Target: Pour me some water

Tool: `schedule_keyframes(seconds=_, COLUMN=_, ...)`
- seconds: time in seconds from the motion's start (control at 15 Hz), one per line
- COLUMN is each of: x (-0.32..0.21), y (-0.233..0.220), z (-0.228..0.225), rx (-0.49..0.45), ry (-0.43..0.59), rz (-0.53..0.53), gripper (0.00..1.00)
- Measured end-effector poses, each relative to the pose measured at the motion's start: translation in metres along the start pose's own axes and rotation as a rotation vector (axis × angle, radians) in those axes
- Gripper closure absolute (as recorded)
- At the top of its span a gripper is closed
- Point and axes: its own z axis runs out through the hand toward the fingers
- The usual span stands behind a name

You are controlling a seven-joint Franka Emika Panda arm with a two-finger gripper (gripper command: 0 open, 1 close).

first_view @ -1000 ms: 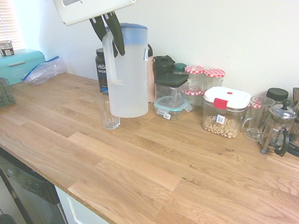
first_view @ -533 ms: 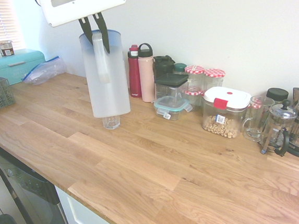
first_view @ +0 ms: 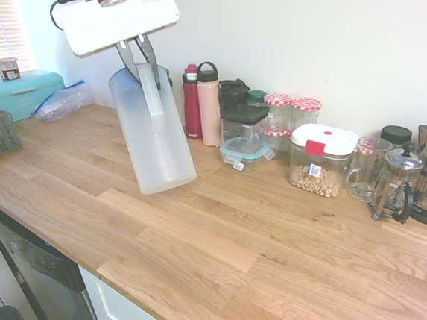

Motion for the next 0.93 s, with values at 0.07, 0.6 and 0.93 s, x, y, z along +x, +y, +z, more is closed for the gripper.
schedule_keyframes(seconds=0.07, x=0.004, y=-0.007, z=0.005, rx=-0.008, ry=-0.013, rz=-0.018, gripper=1.00)
schedule_keyframes(seconds=0.6, x=0.025, y=-0.043, z=0.044, rx=-0.110, ry=-0.085, rz=-0.071, gripper=1.00)
schedule_keyframes(seconds=0.93, x=0.034, y=-0.046, z=0.055, rx=-0.151, ry=-0.098, rz=-0.062, gripper=1.00)
